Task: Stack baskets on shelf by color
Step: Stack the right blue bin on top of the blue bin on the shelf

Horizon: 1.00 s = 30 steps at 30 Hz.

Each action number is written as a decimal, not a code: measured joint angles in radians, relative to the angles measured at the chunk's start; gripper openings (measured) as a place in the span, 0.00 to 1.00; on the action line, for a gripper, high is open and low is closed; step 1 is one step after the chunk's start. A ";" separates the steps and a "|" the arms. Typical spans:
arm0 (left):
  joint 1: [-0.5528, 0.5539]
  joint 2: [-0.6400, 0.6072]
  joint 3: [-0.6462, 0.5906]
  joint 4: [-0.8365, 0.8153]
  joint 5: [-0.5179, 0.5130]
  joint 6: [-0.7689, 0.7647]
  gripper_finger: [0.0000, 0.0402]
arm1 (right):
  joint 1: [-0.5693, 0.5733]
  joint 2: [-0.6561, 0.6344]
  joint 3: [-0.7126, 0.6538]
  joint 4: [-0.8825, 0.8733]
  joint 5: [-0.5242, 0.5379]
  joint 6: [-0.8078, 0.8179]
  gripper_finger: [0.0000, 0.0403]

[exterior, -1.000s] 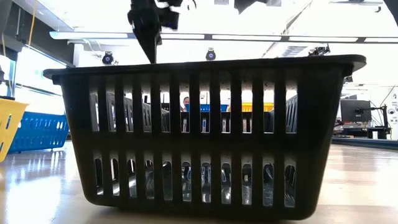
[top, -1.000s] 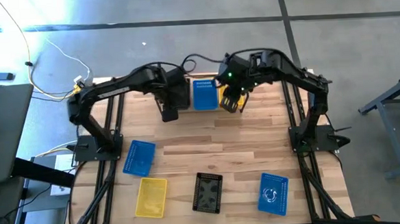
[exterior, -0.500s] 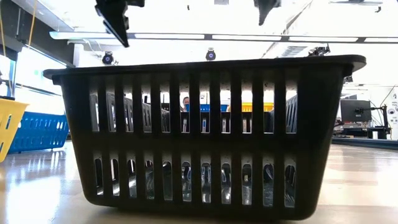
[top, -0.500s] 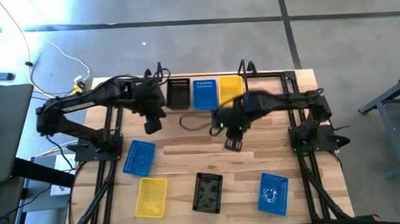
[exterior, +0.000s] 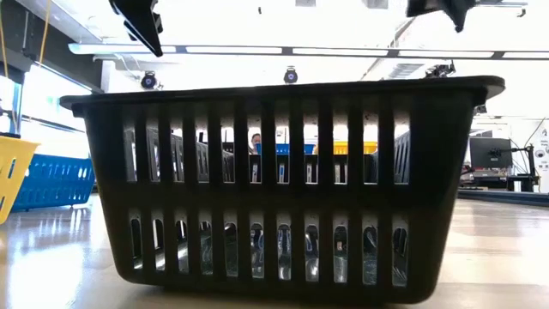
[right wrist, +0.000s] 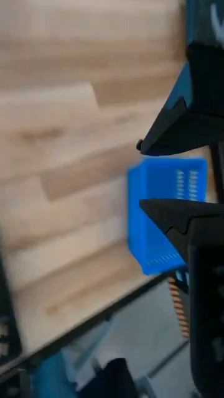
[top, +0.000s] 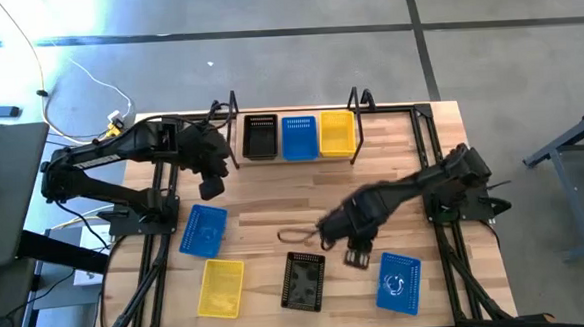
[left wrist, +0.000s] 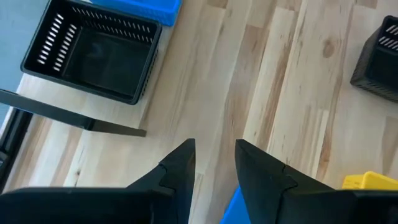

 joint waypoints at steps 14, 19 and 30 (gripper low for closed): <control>0.000 -0.021 0.000 -0.008 0.027 0.049 0.26 | 0.250 -0.001 -0.168 0.244 -0.081 0.186 0.27; 0.000 -0.021 0.000 -0.008 0.027 0.075 0.26 | 0.355 -0.001 -0.228 0.349 -0.026 0.216 0.27; 0.000 -0.021 0.000 -0.008 0.027 0.059 0.26 | 0.481 0.007 -0.290 0.446 -0.005 0.370 0.27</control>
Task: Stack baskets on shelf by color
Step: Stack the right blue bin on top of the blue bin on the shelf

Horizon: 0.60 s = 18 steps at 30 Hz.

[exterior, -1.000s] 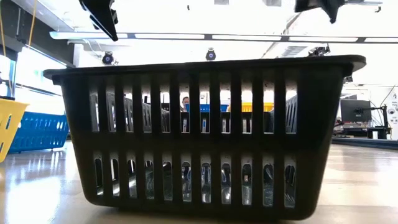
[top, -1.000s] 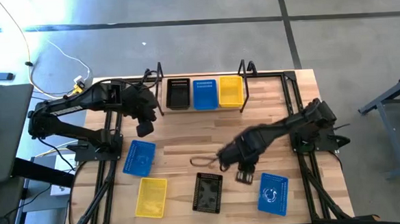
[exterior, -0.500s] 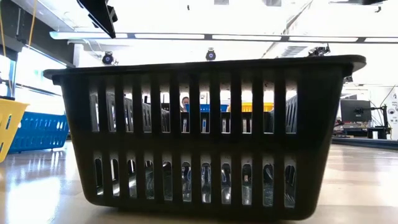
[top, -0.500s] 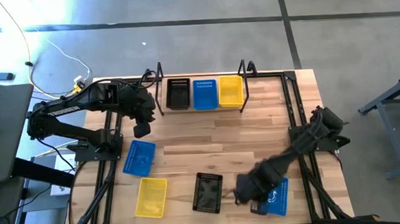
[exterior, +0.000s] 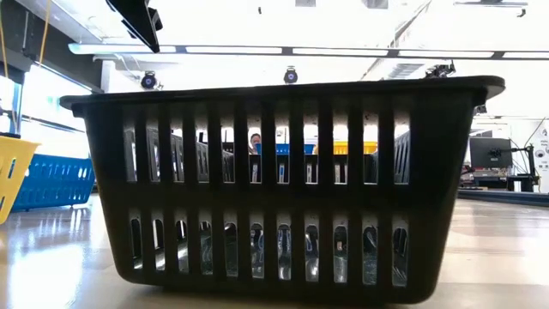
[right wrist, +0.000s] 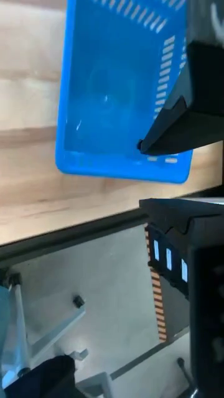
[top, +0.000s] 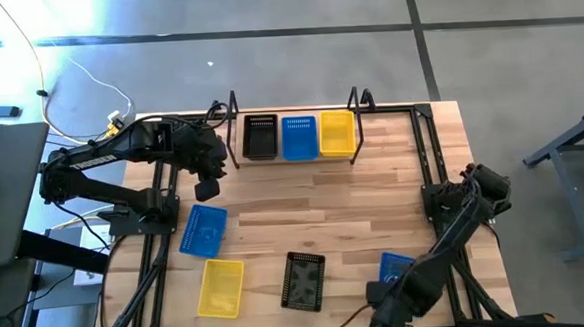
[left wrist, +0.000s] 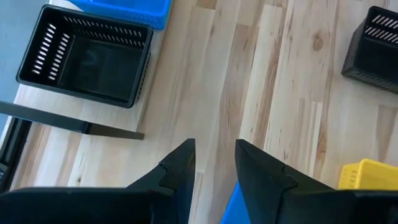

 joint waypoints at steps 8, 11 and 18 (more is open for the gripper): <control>0.000 0.000 0.000 0.001 0.000 0.008 0.26 | 0.027 0.045 0.000 0.033 0.006 0.089 0.27; 0.000 0.000 0.000 0.001 0.000 0.009 0.26 | 0.028 0.077 0.000 0.037 -0.014 0.094 0.27; 0.000 0.000 0.000 0.001 0.000 0.008 0.26 | 0.028 0.161 0.000 0.005 -0.075 0.142 0.27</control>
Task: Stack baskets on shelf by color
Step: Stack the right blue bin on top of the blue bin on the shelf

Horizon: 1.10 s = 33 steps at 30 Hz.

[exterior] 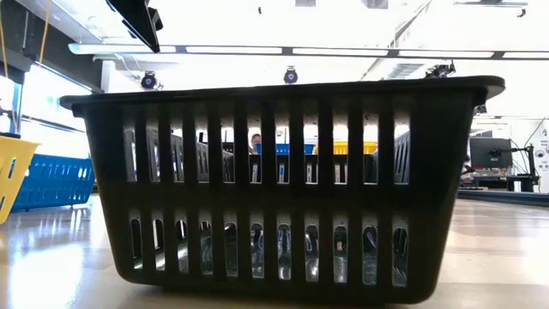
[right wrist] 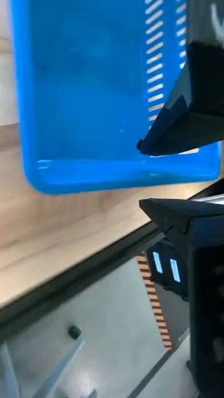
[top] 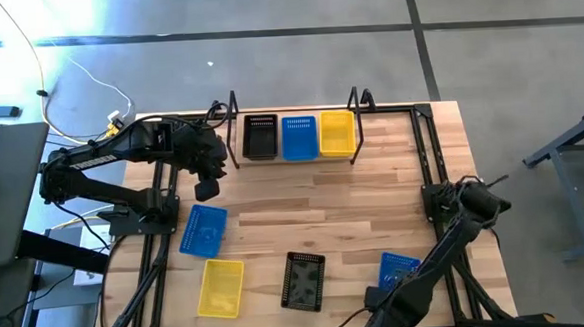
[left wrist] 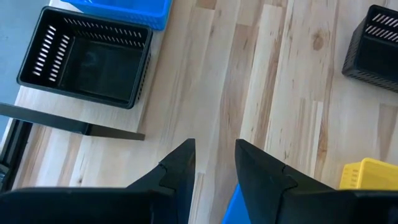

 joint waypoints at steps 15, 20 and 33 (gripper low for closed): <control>0.000 0.000 0.000 0.000 0.000 0.009 0.26 | -0.033 0.021 0.036 -0.075 -0.002 0.083 0.02; 0.000 0.000 0.000 0.000 0.000 0.001 0.26 | -0.076 0.020 0.119 -0.126 0.038 0.075 0.01; 0.000 0.000 0.000 0.000 0.000 0.027 0.26 | -0.298 0.019 0.375 -0.301 0.225 -0.186 0.00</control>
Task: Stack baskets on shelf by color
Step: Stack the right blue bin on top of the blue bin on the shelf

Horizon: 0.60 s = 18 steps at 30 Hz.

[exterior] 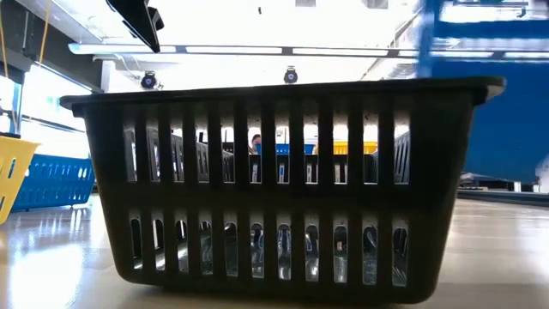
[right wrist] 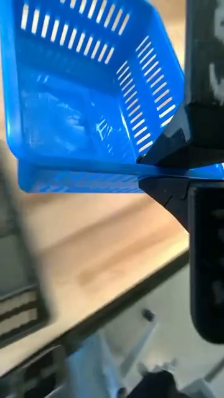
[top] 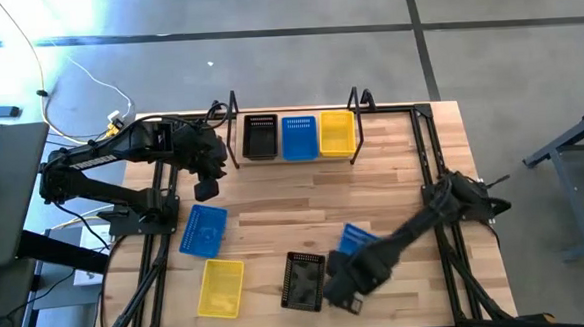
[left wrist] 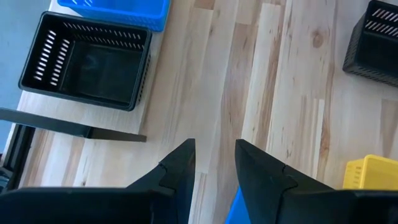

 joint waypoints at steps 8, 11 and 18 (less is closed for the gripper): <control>0.000 0.000 0.000 0.000 0.000 -0.001 0.26 | -0.176 0.000 0.166 -0.086 0.133 -0.280 0.00; 0.000 0.000 0.000 0.000 0.000 -0.009 0.26 | -0.245 -0.001 0.215 -0.098 0.174 -0.397 0.00; 0.000 0.000 0.000 0.000 0.000 -0.040 0.26 | -0.406 -0.001 0.313 -0.095 0.284 -0.685 0.00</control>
